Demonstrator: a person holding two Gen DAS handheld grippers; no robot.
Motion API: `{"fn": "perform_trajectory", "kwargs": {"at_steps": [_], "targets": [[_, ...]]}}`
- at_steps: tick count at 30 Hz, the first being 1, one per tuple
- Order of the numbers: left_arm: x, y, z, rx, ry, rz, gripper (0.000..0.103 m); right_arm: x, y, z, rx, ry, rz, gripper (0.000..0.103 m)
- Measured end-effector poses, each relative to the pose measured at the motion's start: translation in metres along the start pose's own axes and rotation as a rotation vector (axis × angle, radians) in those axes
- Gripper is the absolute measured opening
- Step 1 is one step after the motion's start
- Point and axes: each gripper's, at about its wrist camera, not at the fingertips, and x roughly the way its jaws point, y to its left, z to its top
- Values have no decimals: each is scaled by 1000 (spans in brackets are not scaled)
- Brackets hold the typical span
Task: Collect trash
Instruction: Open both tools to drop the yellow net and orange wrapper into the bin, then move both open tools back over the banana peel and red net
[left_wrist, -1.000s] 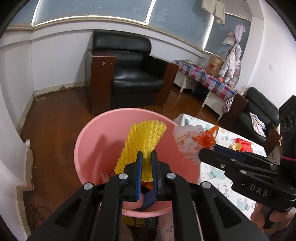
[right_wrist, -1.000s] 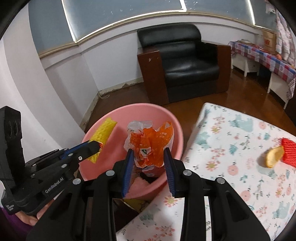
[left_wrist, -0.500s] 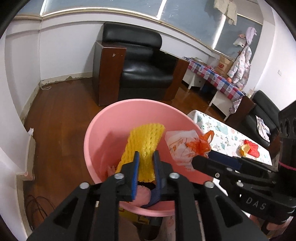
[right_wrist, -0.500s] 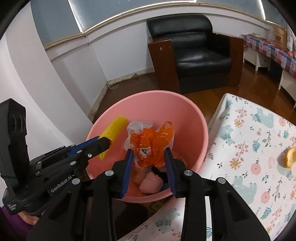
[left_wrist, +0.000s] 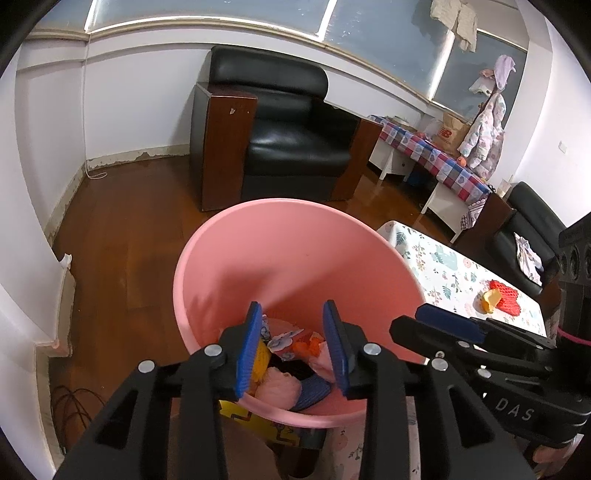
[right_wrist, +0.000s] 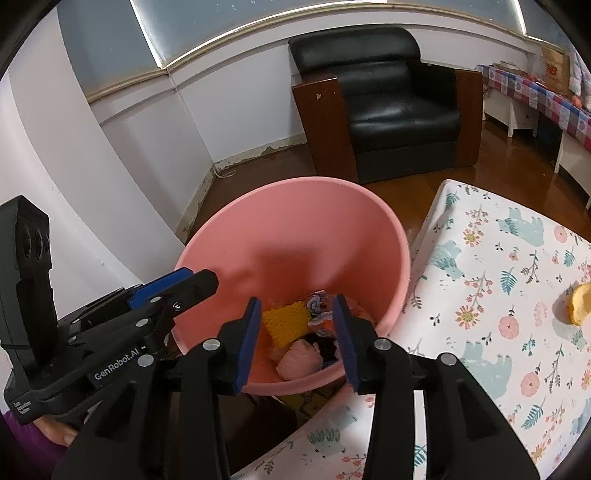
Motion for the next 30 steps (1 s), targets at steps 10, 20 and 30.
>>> {"fn": "perform_trajectory", "kwargs": {"at_steps": [10,20,30], "targets": [[-10,-17,3,40,-11,-9,34,-26,-21,-10,43,-49,-50,41],[-26,-48,0,87,-23,-35,34,-59,-39,-23,79,-104,-100,41],[-34,-86,-1,160,-30,-77,34,-101,-81,-42,180,-168,-171,41]]}}
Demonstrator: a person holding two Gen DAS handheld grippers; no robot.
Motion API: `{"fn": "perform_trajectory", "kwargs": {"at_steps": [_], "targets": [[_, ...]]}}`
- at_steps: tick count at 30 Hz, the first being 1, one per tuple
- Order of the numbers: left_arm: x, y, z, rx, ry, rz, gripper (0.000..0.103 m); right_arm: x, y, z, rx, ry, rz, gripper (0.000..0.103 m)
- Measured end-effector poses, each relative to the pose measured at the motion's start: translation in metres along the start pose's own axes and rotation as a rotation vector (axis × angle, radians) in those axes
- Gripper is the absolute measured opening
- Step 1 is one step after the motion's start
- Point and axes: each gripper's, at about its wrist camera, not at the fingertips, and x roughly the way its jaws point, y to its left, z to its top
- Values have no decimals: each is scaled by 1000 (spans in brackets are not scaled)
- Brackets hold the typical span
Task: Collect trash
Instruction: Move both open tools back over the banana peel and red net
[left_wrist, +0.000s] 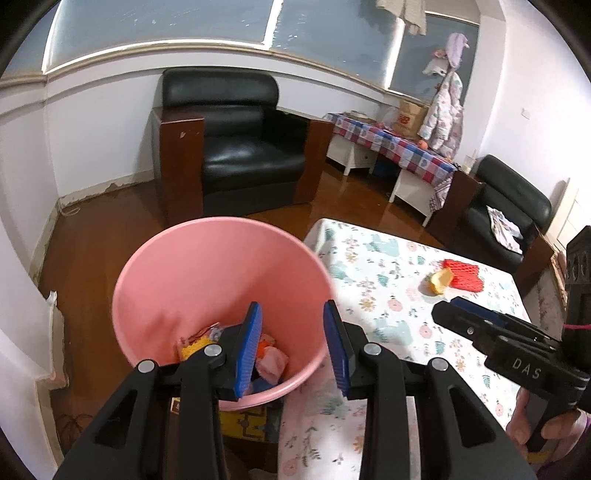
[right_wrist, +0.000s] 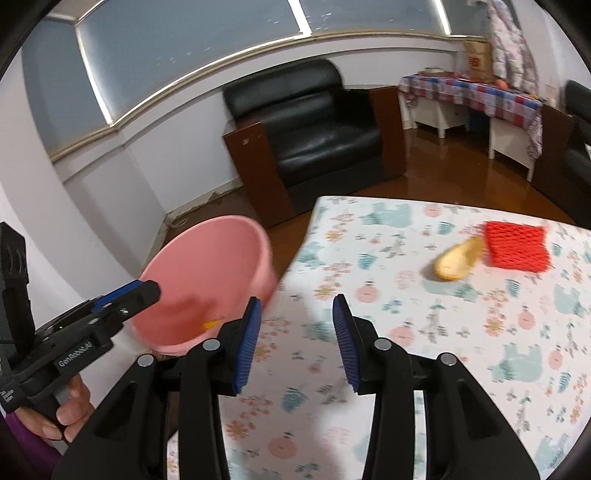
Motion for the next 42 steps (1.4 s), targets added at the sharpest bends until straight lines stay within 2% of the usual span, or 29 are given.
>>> {"fn": "perform_trajectory", "kwargs": {"at_steps": [10,22,31,42], "targets": [[22,-48,10,65,23,-54,34,-24,-70,-6,132,-44,-98,41],[82,-129,11,188,82,-154,34,-30,-157,-12,274,-78,-215,41],[147,-179,12,206,166,-230,34,-22,-195,-11,326,-74,-264,41],[194,-199,12,171,235,-235,34,-13,-213,7,318,-84,-284,41]]}}
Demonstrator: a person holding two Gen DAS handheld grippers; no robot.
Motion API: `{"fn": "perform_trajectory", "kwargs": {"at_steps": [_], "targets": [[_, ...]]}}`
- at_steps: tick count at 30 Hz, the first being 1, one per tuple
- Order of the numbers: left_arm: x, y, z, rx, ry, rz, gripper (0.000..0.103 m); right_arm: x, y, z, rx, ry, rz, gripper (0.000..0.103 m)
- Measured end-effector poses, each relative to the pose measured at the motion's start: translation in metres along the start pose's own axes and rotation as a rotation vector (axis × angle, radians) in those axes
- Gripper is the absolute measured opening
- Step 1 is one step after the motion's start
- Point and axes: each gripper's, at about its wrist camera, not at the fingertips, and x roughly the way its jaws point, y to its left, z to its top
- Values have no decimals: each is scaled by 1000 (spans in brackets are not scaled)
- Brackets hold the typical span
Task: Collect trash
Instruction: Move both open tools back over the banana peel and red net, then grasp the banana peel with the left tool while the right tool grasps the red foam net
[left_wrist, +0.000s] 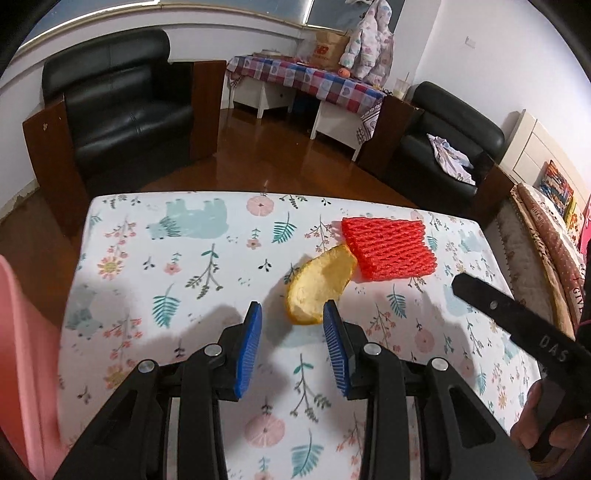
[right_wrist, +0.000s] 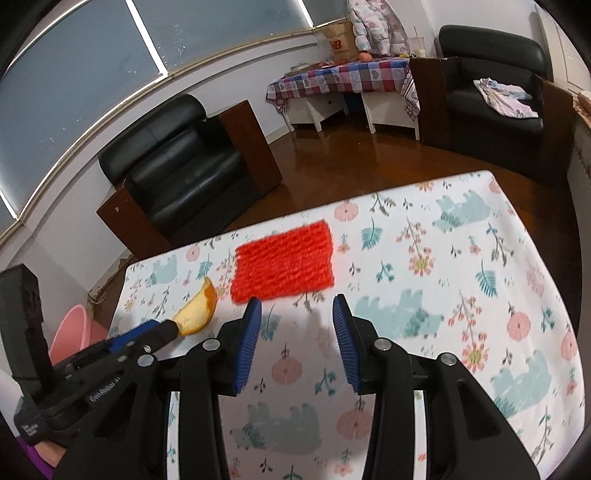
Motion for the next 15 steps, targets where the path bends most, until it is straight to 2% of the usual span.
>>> {"fn": "perform_trajectory", "kwargs": {"at_steps": [4,10,15], "targets": [[12,-3,2,-14,20,-7,30,6,-2,11,4,-9,-4,41],[21,3,3,-74,24,-29,8,28,-5,19,26,16,-10,41],[15,8,0,-86,5,-37,4,39,-5,20,44,36,-17,41]]}}
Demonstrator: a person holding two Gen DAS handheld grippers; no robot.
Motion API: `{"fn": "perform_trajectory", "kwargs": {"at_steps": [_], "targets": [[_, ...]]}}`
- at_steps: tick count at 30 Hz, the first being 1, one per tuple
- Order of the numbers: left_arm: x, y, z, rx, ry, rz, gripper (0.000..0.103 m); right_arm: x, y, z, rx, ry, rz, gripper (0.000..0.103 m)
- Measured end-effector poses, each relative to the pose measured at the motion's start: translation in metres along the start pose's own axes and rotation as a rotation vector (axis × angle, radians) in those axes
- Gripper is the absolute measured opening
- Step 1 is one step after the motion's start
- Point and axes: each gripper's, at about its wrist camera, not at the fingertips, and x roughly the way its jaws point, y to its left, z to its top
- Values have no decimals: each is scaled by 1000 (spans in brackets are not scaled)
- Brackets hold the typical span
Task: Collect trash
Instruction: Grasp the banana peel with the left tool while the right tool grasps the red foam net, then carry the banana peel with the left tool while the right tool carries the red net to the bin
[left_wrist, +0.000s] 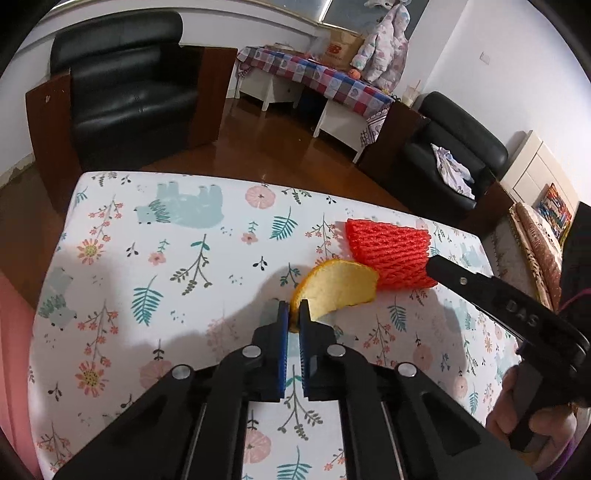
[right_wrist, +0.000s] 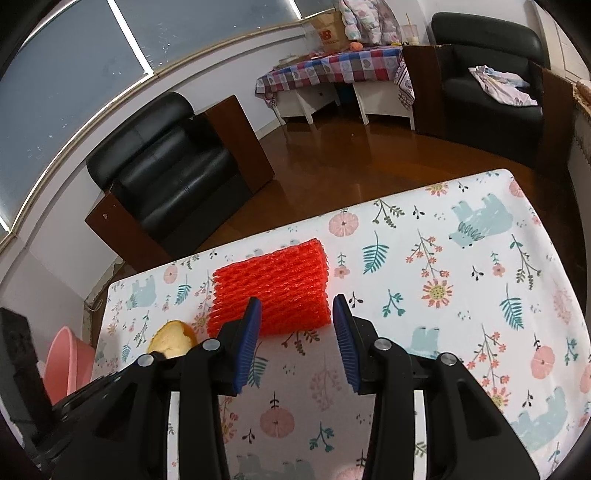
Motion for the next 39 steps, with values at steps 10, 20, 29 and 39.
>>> {"fn": "perform_trajectory", "kwargs": {"at_steps": [10,20,29,39], "targets": [[-20,8,-8,-26,-6,2,4,15,0,-2,10,8,-17,41],[-47,17,-17,-50,-30,23,4,-1,9,-18,-10,15,32,12],[-86,25,-30,-65,-66,69,4,-52,29,-43,-50,-21,93,11],[-130,48,-51,-105,-109,128,4,-90,59,-61,-106,-41,151,11]]}}
